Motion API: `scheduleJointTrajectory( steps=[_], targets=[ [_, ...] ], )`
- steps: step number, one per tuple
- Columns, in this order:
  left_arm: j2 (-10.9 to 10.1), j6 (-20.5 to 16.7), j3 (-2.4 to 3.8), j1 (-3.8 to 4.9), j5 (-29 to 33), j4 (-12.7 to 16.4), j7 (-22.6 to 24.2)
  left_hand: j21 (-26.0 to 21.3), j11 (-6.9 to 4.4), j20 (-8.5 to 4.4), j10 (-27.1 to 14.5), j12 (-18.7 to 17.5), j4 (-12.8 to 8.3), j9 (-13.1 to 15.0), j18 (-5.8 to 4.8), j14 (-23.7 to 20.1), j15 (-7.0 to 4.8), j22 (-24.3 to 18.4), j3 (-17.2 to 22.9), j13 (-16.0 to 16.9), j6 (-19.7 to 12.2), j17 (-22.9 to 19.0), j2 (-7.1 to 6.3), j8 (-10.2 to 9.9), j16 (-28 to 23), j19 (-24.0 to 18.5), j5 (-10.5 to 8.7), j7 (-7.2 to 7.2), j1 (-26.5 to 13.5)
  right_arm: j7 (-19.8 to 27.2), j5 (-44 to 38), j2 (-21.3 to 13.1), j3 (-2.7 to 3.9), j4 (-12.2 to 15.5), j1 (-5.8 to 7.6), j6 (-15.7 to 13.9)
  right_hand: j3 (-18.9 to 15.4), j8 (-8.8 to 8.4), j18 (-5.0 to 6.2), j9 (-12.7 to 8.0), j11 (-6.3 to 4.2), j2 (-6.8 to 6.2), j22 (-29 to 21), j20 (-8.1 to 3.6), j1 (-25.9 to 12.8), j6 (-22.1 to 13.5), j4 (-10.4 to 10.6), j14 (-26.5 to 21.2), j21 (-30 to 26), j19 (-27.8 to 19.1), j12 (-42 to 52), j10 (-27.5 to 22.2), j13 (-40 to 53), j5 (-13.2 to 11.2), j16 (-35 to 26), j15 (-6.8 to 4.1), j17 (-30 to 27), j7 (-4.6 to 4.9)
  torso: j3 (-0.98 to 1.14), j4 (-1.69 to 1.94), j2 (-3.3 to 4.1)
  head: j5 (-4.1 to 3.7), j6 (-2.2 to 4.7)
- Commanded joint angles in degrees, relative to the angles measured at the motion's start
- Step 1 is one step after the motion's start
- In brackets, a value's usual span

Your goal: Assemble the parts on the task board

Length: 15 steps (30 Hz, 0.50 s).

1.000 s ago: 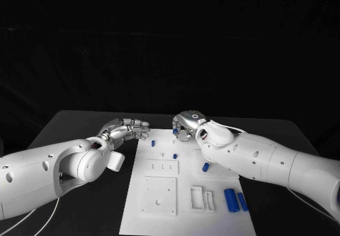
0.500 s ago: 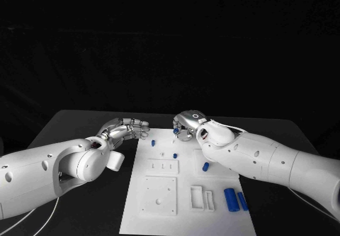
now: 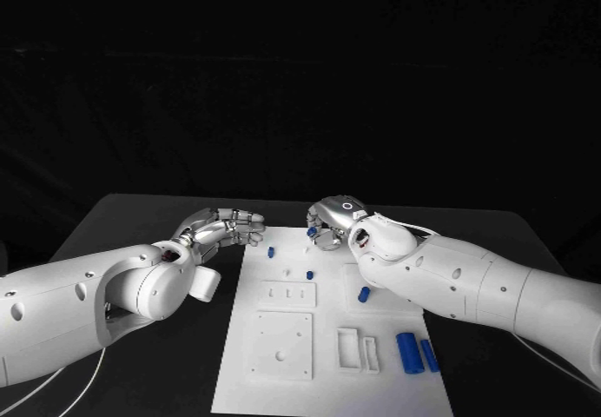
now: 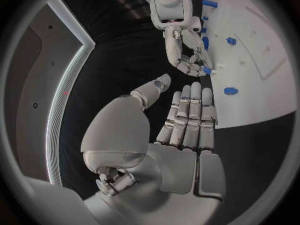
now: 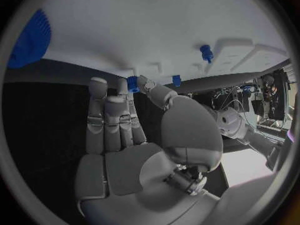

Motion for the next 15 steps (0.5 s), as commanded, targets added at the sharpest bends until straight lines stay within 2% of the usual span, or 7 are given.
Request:
scheduleJointTrajectory(
  steps=[1, 15],
  targets=[
    [0.2, 0.7, 0.03, 0.21, -0.1, -0.1, 0.4, 0.2, 0.22, 0.12, 0.4, -0.2, 0.0, 0.1, 0.34, 0.2, 0.21, 1.1, 0.3, -0.1, 0.3, -0.1, 0.04, -0.3, -0.4, 0.0, -0.10, -0.09, -0.5, 0.0, -0.5, -0.1, -0.40, -0.1, -0.64, 1.5, 0.2, 0.28, 2.47, 0.1, 0.15, -0.59, 1.0, -0.23, 0.1, 0.4, -0.1, -0.1, 0.2, -0.3, -0.2, 0.0, 0.2, 0.2, 0.3, -0.31, -0.1, -0.07, -0.02, -0.06, 0.01, 0.02, 0.04],
    [0.3, 0.8, 0.01, 0.20, -0.1, -0.4, 0.5, 0.2, 0.22, 0.12, 0.4, -0.2, 0.0, 0.1, 0.34, 0.2, 0.21, 1.1, 0.3, -0.1, 0.3, -0.1, 0.05, -0.4, -0.4, 0.0, -0.12, -0.09, -0.5, 0.5, -0.3, -0.2, -0.40, 0.5, -0.77, 1.2, -0.2, 0.08, 2.47, 0.2, 0.20, -1.26, 1.0, -0.23, 0.0, 0.2, -0.3, -0.1, 0.3, -0.3, -0.4, -0.2, 0.5, 0.1, 0.4, -0.26, -0.2, -0.01, -0.08, 0.01, 0.03, -0.03, 0.06]
  ],
)
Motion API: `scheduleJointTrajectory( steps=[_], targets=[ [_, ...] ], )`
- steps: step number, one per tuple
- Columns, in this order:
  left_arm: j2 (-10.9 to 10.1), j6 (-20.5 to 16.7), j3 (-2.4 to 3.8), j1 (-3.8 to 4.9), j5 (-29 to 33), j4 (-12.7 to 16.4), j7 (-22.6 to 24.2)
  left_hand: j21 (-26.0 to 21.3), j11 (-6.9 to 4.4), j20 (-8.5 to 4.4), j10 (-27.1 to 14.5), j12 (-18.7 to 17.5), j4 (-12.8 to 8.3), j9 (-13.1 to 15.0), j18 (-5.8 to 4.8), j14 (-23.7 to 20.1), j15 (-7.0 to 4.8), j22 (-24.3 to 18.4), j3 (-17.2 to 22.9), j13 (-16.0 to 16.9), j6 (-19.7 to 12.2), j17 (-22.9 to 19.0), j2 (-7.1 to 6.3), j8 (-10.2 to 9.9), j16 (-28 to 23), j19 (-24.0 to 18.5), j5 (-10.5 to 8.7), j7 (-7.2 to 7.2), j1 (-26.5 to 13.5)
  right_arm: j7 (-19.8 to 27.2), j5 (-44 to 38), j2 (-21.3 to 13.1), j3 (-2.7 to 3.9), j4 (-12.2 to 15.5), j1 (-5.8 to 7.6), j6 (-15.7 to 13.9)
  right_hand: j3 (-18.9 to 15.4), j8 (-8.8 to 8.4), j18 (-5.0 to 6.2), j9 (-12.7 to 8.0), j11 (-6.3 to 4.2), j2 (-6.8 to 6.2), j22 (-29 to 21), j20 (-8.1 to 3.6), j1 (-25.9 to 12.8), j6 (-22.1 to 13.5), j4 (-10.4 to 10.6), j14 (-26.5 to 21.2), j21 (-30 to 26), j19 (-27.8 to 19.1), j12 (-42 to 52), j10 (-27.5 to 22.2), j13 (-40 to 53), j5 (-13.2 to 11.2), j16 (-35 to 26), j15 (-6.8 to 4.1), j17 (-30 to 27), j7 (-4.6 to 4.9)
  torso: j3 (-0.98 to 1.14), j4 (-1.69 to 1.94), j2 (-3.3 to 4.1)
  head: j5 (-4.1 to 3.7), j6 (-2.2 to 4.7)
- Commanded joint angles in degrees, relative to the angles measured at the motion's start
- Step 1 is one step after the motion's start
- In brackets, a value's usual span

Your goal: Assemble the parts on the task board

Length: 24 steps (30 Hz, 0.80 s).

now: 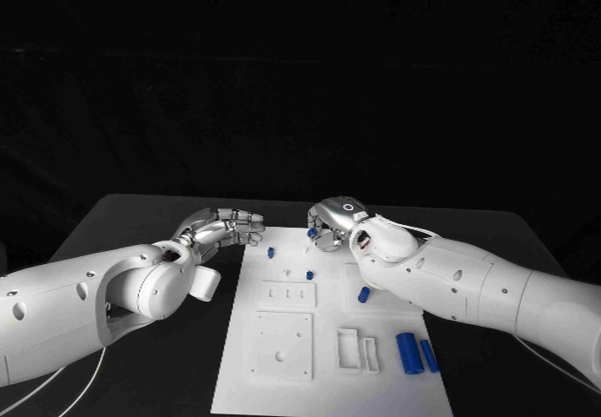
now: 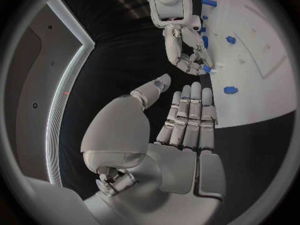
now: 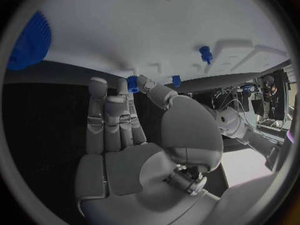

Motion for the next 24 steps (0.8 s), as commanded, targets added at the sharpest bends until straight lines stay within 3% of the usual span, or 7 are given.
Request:
scheduleJointTrajectory(
  steps=[1, 15, 19, 21, 24],
  targets=[
    [0.1, 0.8, 0.04, 0.20, -0.1, 0.1, 0.5, 0.2, 0.22, 0.12, 0.4, -0.2, 0.0, 0.1, 0.34, 0.2, 0.21, 1.1, 0.3, -0.1, 0.3, -0.1, 0.05, -0.4, -0.4, 0.0, -0.12, -0.09, -0.5, 0.5, -0.2, -0.1, -0.33, 0.4, -0.55, 1.9, -0.3, 0.22, 2.37, 0.1, 0.24, -0.68, 1.0, -0.24, 0.1, 0.1, -0.3, -0.2, 0.3, -0.2, -0.4, -0.2, 0.0, 0.1, 0.4, -0.34, -0.1, 0.10, -0.04, 0.10, 0.01, -0.06, 0.00],
    [-0.1, 0.7, 0.05, 0.21, -0.1, 0.2, 0.4, 0.2, 0.22, 0.12, 0.4, -0.3, 0.0, 0.1, 0.34, 0.2, 0.21, 1.1, 0.4, -0.1, 0.3, -0.1, 0.05, -0.4, -0.4, 0.0, -0.12, -0.09, -0.5, 0.1, -0.2, -0.1, -0.33, 0.9, -0.57, 1.6, -1.0, 0.09, 2.37, 0.2, 0.25, -1.04, 1.0, -0.27, 0.1, 0.1, -0.8, -0.2, 0.3, -0.2, -0.5, -0.3, 0.4, 0.1, 0.4, -0.33, -0.2, 0.10, -0.06, 0.09, 0.01, -0.07, 0.09],
    [-0.1, 0.7, 0.05, 0.21, -0.1, 0.3, 0.4, 0.2, 0.22, 0.12, 0.4, -0.3, 0.0, 0.1, 0.35, 0.2, 0.21, 1.1, 0.4, -0.1, 0.3, -0.1, 0.04, -0.4, -0.4, 0.0, -0.12, -0.09, -0.5, 0.0, 0.2, 0.0, -0.33, 0.6, -0.56, 1.4, -1.7, -0.19, 2.37, 0.2, 0.37, -1.65, 1.0, -0.23, -0.2, -0.3, -1.0, -0.3, 0.2, -0.4, -0.8, -0.6, 0.6, 0.1, 0.4, -0.22, -0.3, 0.27, -0.06, 0.10, 0.01, -0.11, 0.10],
    [-0.1, 0.7, 0.05, 0.21, -0.1, 0.3, 0.4, 0.2, 0.22, 0.12, 0.4, -0.3, 0.0, 0.1, 0.35, 0.2, 0.21, 1.1, 0.4, -0.1, 0.3, -0.1, 0.03, -0.4, -0.4, 0.0, -0.12, -0.09, -0.6, 0.2, 0.9, 0.0, -0.33, 0.4, -0.56, 1.4, -2.1, -0.49, 2.37, 0.2, 0.51, -1.90, 0.9, -0.24, -0.4, -0.7, -1.0, -0.4, 0.2, -0.4, -1.1, -1.0, 0.7, 0.1, 0.4, -0.09, -0.4, 0.44, -0.07, 0.08, 0.01, -0.07, 0.11],
    [-0.2, 0.7, 0.05, 0.21, -0.1, 0.3, 0.4, 0.3, 0.22, 0.12, 0.4, -0.3, 0.0, 0.1, 0.34, 0.2, 0.21, 1.1, 0.4, -0.1, 0.3, -0.1, 0.02, -0.4, -0.4, 0.0, -0.12, -0.09, -0.6, 0.4, 1.4, 0.3, -0.33, 0.1, -0.56, 1.5, -2.6, -2.08, 2.37, -0.5, 1.58, -2.32, 0.8, -0.26, -0.2, -3.2, -1.2, -0.2, 0.2, -0.3, -2.9, -4.1, 0.0, 0.1, 0.6, 0.98, -0.5, 1.56, -0.07, 0.07, 0.02, -0.04, 0.10]
  ],
)
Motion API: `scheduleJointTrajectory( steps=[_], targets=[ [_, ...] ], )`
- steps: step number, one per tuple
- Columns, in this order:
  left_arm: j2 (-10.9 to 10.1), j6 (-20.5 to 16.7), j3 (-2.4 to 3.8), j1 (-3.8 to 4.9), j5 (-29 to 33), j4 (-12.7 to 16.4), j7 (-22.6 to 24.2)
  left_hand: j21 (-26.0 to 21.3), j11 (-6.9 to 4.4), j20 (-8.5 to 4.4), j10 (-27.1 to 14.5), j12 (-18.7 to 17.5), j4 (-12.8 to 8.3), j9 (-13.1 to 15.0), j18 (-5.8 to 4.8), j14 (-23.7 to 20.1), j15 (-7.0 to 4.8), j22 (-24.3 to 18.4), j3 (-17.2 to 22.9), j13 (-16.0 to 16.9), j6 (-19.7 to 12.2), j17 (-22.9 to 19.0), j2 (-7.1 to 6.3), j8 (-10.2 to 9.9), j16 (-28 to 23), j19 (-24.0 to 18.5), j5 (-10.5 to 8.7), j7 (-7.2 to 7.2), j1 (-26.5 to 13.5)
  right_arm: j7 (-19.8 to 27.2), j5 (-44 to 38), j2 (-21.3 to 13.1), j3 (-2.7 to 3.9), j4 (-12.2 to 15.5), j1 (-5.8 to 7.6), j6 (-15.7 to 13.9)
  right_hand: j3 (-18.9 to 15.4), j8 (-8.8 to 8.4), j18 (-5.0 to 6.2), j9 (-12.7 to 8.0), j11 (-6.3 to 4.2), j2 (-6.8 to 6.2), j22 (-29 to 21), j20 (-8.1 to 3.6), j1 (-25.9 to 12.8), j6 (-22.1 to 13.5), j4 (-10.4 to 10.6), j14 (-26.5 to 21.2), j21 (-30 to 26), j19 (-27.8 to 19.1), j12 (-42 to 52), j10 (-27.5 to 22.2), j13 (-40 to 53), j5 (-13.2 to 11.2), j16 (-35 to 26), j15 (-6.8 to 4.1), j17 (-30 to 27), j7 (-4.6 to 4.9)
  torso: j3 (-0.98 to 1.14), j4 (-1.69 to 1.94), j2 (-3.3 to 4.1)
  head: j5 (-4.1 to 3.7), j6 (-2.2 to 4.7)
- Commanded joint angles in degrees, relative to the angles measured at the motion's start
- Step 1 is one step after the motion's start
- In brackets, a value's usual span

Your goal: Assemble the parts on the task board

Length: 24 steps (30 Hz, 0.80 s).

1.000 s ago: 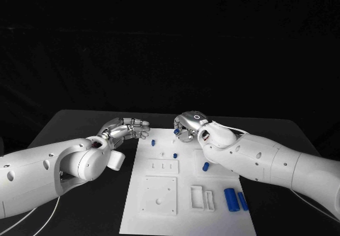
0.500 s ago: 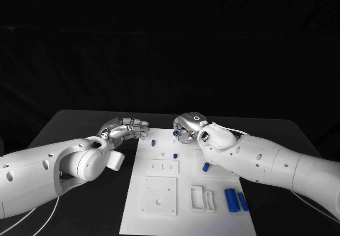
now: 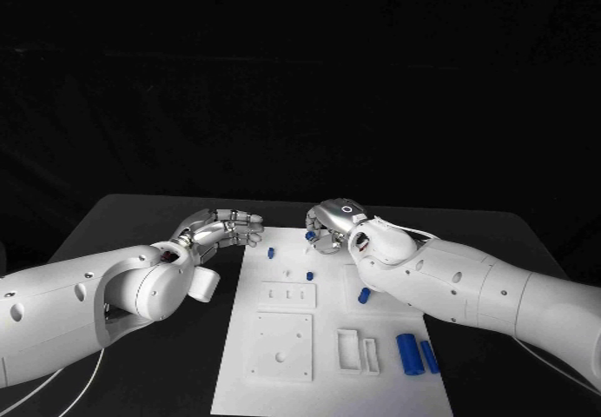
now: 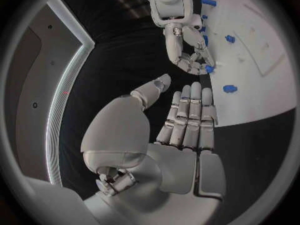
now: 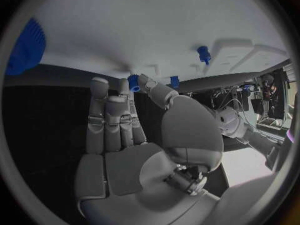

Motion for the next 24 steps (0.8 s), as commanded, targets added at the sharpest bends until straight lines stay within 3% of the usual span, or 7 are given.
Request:
scheduleJointTrajectory(
  steps=[1, 7, 12, 18, 24],
  targets=[
    [0.0, 0.7, 0.05, 0.20, -0.1, 0.2, 0.4, 0.3, 0.21, 0.12, 0.4, -0.3, 0.0, 0.1, 0.35, 0.2, 0.21, 1.1, 0.4, -0.1, 0.3, -0.1, 0.02, -0.4, -0.4, 0.0, -0.12, -0.09, -0.6, 0.6, 1.0, 0.3, -0.17, -0.3, -0.32, 1.5, -0.4, -1.02, 1.66, -0.5, 0.88, -0.64, 0.8, -0.19, 0.0, -1.5, -0.1, 0.3, 0.2, 0.1, -0.9, -2.1, -0.5, 0.1, 0.5, 1.05, -0.1, 0.72, 0.00, -0.01, 0.00, 0.05, 0.00],
    [0.0, 1.0, 0.05, 0.20, -0.1, 0.1, 0.3, 0.3, 0.21, 0.12, 0.4, -0.3, 0.0, 0.1, 0.35, 0.2, 0.21, 1.1, 0.4, -0.1, 0.3, -0.1, 0.00, -0.4, -0.4, 0.0, -0.13, -0.09, -0.6, 0.9, 2.3, 0.8, -0.17, -1.1, -0.33, 0.1, -1.1, -2.71, 1.66, -1.4, 2.40, -1.50, 0.8, 0.06, 0.5, -4.2, 0.3, 0.3, 0.0, 0.2, -1.1, -6.3, -2.0, 0.2, 0.9, 2.55, -0.2, 2.04, 0.01, 0.10, 0.02, 0.07, -0.07],
    [-0.1, 1.0, 0.05, 0.20, -0.1, 0.0, 0.2, 0.3, 0.22, 0.13, 0.3, -0.3, 0.0, 0.1, 0.34, 0.2, 0.22, 1.1, 0.4, -0.1, 0.3, -0.1, -0.03, -0.4, -0.4, 0.0, -0.13, -0.08, -0.6, 1.0, 3.1, 0.7, -0.18, -0.6, -0.44, -1.4, -2.2, -3.98, 1.66, -2.1, 3.33, -2.94, 0.7, 0.15, 0.0, -6.4, 1.3, 0.1, -0.1, 0.2, -1.1, -9.4, -3.4, 0.2, 1.2, 3.45, -0.3, 3.06, 0.03, -0.04, -0.03, 0.25, -0.13],
    [-0.2, 1.0, 0.05, 0.20, -0.1, 0.0, 0.2, 0.3, 0.24, 0.14, 0.3, -0.3, 0.0, 0.1, 0.33, 0.2, 0.23, 1.1, 0.4, -0.1, 0.3, -0.1, -0.07, -0.4, -0.4, -0.1, -0.14, -0.07, -0.6, 1.2, 4.1, 0.1, -0.18, -0.4, -0.44, -2.4, -2.9, -4.19, 1.66, -2.2, 3.56, -3.32, 0.7, 0.14, -0.3, -6.8, 1.9, 0.0, -0.2, 0.3, -0.9, -10.1, -4.1, 0.3, 1.5, 3.68, -0.4, 3.28, 0.03, -0.07, -0.05, 0.30, -0.09],
    [-0.2, 1.0, 0.05, 0.20, -0.1, -0.3, 0.3, 0.3, 0.25, 0.14, 0.3, -0.4, 0.0, 0.1, 0.33, 0.2, 0.23, 1.1, 0.4, -0.1, 0.3, -0.1, -0.08, -0.5, -0.4, -0.1, -0.15, -0.07, -0.7, 1.8, 6.4, -2.8, -0.12, 2.1, -0.43, -2.6, -3.2, -4.24, 1.66, -2.3, 3.61, -3.62, 0.6, 0.11, -0.2, -7.0, 2.2, -0.1, -0.2, 0.3, -0.9, -10.2, -4.3, 0.4, 1.6, 3.73, -0.4, 3.33, 0.05, -0.04, -0.06, 0.23, 0.24]
  ],
)
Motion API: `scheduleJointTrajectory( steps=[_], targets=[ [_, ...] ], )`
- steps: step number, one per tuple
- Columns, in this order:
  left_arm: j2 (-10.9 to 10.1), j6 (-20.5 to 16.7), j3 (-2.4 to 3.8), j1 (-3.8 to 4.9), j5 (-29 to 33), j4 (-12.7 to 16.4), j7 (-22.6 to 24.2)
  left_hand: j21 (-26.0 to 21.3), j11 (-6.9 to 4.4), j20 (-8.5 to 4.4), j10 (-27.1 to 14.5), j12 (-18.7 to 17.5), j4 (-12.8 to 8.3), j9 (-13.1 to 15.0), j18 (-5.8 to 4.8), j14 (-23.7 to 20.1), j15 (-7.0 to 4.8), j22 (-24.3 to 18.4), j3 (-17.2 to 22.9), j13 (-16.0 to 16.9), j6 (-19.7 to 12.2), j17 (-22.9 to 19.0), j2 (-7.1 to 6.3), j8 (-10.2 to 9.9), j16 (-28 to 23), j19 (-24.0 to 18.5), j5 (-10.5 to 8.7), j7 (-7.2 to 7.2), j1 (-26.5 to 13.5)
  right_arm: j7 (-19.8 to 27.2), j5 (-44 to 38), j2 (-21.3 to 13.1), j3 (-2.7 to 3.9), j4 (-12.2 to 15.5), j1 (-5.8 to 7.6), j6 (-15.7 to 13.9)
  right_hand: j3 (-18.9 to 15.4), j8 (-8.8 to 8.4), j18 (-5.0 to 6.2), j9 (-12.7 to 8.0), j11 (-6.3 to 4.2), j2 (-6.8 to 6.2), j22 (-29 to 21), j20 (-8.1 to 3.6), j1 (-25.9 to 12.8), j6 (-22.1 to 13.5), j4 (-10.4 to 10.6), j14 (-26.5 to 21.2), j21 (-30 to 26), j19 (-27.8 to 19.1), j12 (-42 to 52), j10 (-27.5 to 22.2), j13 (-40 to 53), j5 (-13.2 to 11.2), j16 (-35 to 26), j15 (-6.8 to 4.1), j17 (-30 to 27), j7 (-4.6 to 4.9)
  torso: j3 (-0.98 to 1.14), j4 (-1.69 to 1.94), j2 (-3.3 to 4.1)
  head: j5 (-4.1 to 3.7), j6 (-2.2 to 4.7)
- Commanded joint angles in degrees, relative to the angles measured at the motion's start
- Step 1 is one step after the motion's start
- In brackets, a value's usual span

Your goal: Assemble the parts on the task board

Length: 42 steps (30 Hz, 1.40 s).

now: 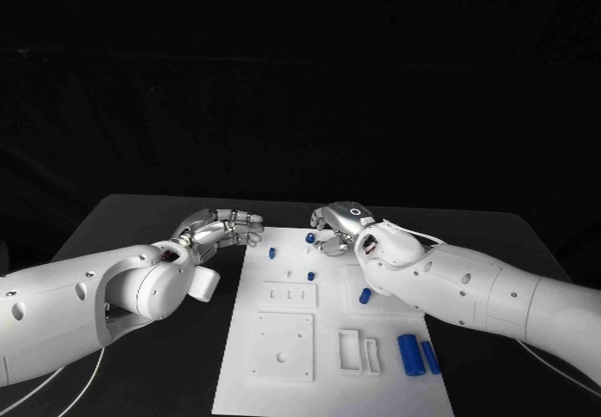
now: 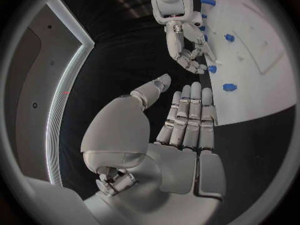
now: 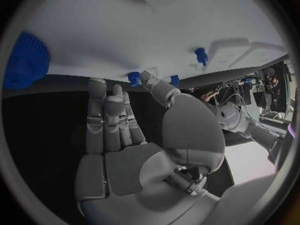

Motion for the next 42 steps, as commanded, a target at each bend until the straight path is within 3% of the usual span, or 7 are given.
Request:
scheduleJointTrajectory(
  steps=[1, 12, 15, 22, 25, 35, 42],
  targets=[
    [0.0, 0.9, 0.05, 0.20, -0.1, -0.2, 0.4, 0.3, 0.07, 0.14, 0.1, -0.4, 0.0, 0.1, 0.33, 0.1, 0.24, 1.1, 0.4, -0.1, 0.3, -0.1, -0.09, -0.2, -0.4, -0.1, -0.15, -0.06, -0.7, 1.0, 3.6, -1.5, 0.20, 1.7, 0.00, -0.8, -0.4, -0.24, 2.64, -0.1, -0.04, -0.67, 0.6, 0.00, -0.1, -0.2, 0.1, 0.0, -0.2, 0.4, 0.2, -0.3, -0.1, 0.4, 0.4, 0.33, -0.1, -0.13, 0.02, 0.01, 0.00, -0.04, 0.30],
    [-0.6, 0.8, 0.05, 0.21, -3.3, -0.9, 1.2, 0.3, 0.08, 0.15, 0.1, -0.4, 0.0, 0.1, 0.33, 0.1, 0.24, 1.1, 0.4, -0.1, 0.3, -0.1, -0.17, -0.3, -0.4, -0.1, -0.14, -0.06, -0.7, 3.0, 13.3, -9.8, 5.70, 8.5, 0.87, 4.7, -4.2, -0.06, 2.64, -0.3, -1.12, -0.24, 0.9, 0.06, -0.8, -0.2, -0.6, -0.4, -0.2, 0.0, 1.5, 3.2, -0.1, 2.0, 0.8, -0.71, -0.4, -0.07, 0.25, -0.57, -0.26, 0.08, 0.97],
    [-0.6, 1.1, 0.05, 0.21, -3.3, -1.2, 1.4, 0.2, 0.09, 0.15, 0.1, -0.4, -0.1, 0.1, 0.33, 0.1, 0.25, 1.1, 0.4, -0.1, 0.3, -0.1, -0.23, -0.3, -0.4, -0.1, -0.16, -0.06, -0.7, 5.2, 13.5, -12.1, 6.46, 8.9, 1.12, 9.2, -5.4, -0.01, 2.64, -0.3, -2.28, 0.39, 0.9, -0.05, -0.9, -0.1, -1.2, -0.4, -0.2, -0.1, 3.6, 7.2, 1.4, 2.3, 0.8, -1.83, -0.6, -0.37, 0.39, -0.74, -0.30, 0.18, 1.16],
    [-0.9, 1.8, 0.06, 0.20, -3.3, -1.4, 1.9, 0.3, -0.03, 0.15, 0.4, -0.3, 0.0, 0.2, 0.33, 0.2, 0.23, 1.1, 0.4, 0.0, 0.5, -0.1, -0.09, -0.2, -0.4, -0.1, -0.14, -0.13, -0.7, 6.7, 16.6, -14.7, 6.63, 6.4, 1.52, 15.6, -10.8, 0.01, 2.64, -0.2, -5.89, 2.22, 0.7, -0.58, -0.9, 0.5, -3.2, -0.3, -0.2, 0.7, 25.3, 13.0, 26.6, 5.0, 1.6, -4.48, 0.2, -3.69, 0.82, -1.22, -0.48, 0.20, 1.20],
    [-0.9, 2.0, 0.05, 0.19, -3.2, -1.6, 1.9, 0.3, -0.03, 0.15, 0.4, -0.3, -0.1, 0.2, 0.33, 0.2, 0.23, 1.1, 0.4, 0.0, 0.5, -0.1, -0.12, -0.2, -0.4, -0.1, -0.15, -0.13, -0.7, 6.6, 16.6, -15.2, 6.63, 6.3, 1.51, 17.5, -13.6, -0.76, 2.64, -0.5, -5.47, 1.27, 1.0, -0.83, -1.5, 0.1, -3.7, 0.4, 0.3, 1.6, 43.3, 4.4, 44.9, 7.3, 2.8, -4.58, 1.1, -3.40, 1.01, -1.25, -0.48, 0.47, 1.07],
    [-0.8, 2.2, 0.04, 0.16, -3.0, -2.1, 2.0, 0.3, 0.00, 0.14, 0.3, -0.4, -0.1, 0.2, 0.33, 0.2, 0.23, 1.1, 0.4, 0.0, 0.5, -0.1, -0.17, -0.2, -0.4, -0.1, -0.18, -0.12, -0.7, 6.7, 16.6, -13.8, 6.62, 3.4, 0.68, 19.2, -15.7, -1.71, 2.64, -1.0, -4.85, 3.37, 1.4, -1.53, -1.9, -0.4, -3.4, -0.7, 2.6, 2.0, 55.9, 0.9, 55.5, 8.2, 5.9, -4.29, 4.8, -2.38, 1.59, -1.34, -0.52, 0.51, 1.06],
    [-0.8, 2.2, 0.03, 0.15, -3.0, -2.2, 2.0, 0.3, 0.01, 0.14, 0.3, -0.4, -0.1, 0.2, 0.33, 0.2, 0.23, 1.1, 0.4, -0.1, 0.4, -0.1, -0.15, -0.3, -0.4, -0.1, -0.19, -0.12, -0.7, 6.8, 16.3, -13.0, 6.61, 1.9, -0.07, 19.3, -16.1, -1.92, 2.64, -1.1, -4.72, 3.76, 1.4, -1.60, -1.9, -0.5, -3.4, -0.8, 3.1, 1.9, 56.8, 0.5, 56.0, 8.3, 6.2, -4.16, 5.5, -2.26, 1.42, -1.24, -0.54, 0.45, 0.93]
  ],
)
